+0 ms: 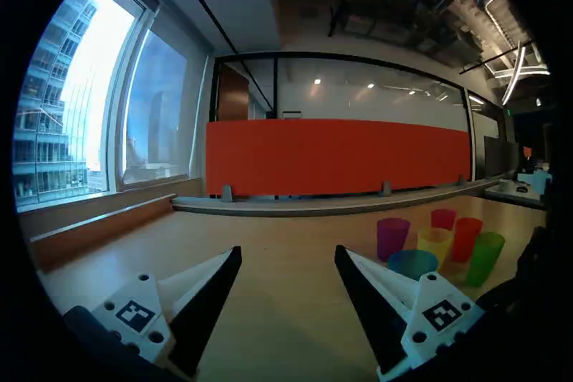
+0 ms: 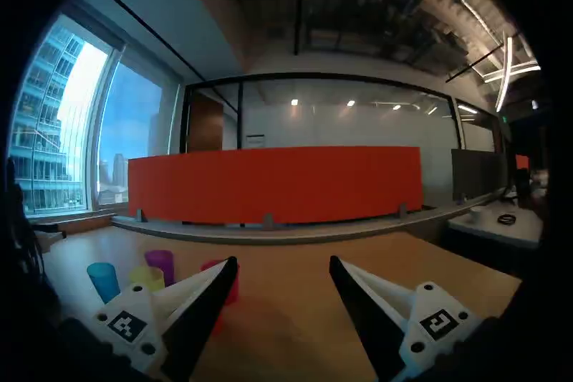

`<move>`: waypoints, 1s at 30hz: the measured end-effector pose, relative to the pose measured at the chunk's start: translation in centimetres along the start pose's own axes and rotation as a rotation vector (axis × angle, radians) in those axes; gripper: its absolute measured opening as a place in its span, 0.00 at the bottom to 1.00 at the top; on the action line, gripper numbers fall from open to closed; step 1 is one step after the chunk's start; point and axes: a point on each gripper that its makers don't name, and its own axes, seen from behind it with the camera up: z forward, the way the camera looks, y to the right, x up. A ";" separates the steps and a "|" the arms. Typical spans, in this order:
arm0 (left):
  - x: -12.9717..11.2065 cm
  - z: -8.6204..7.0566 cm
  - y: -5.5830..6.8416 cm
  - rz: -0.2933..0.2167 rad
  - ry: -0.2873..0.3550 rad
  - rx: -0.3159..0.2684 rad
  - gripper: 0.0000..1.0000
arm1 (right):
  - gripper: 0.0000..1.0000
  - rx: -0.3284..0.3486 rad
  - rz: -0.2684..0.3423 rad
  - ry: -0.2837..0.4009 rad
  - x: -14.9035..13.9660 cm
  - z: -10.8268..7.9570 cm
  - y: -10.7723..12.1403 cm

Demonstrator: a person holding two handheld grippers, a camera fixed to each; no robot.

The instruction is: Pour water

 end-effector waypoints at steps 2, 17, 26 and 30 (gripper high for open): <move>0.0 0.0 0.0 0.001 0.000 0.000 0.96 | 1.00 -0.020 -0.003 0.002 -0.2 0.1 0.5; 0.0 0.0 0.0 0.000 0.000 0.000 0.96 | 0.99 -0.012 -0.033 -0.015 -2.5 0.5 0.5; 0.0 -0.1 0.0 0.000 0.000 0.000 0.96 | 0.99 -0.019 -0.027 -0.018 -3.0 0.6 0.8; 0.0 0.0 0.0 0.000 0.000 0.000 0.96 | 0.99 -0.025 -0.031 -0.020 -3.3 0.6 0.8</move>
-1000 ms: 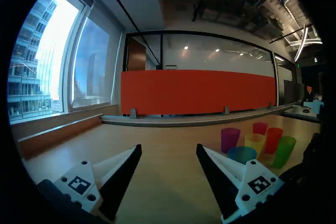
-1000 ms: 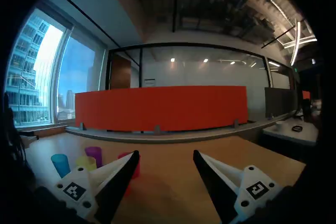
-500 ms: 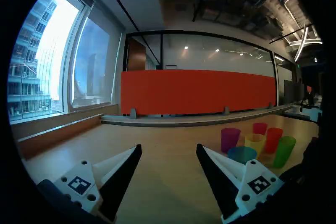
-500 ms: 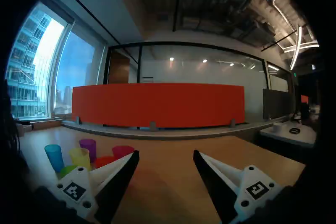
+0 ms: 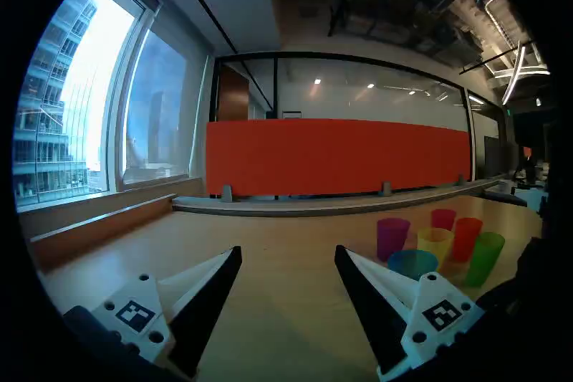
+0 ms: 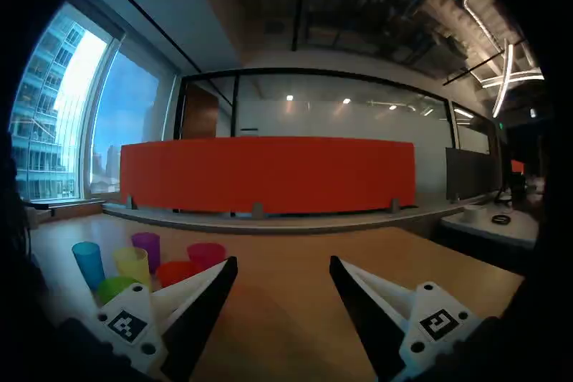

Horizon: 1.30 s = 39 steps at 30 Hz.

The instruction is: Pour water

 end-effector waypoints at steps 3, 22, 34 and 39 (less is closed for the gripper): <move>0.0 0.0 0.0 0.000 0.000 0.000 0.96 | 1.00 -0.002 0.001 -0.008 -0.1 0.0 0.0; 0.0 0.0 0.0 0.000 0.000 0.000 0.96 | 1.00 -0.003 0.001 -0.031 -0.5 0.0 -0.2; 0.0 0.0 0.0 0.000 0.000 0.000 0.97 | 0.99 -0.002 0.002 -0.033 -0.6 0.0 -0.1; 0.0 0.0 0.0 0.000 0.000 0.000 0.96 | 1.00 -0.002 0.003 -0.033 -0.6 0.0 -0.2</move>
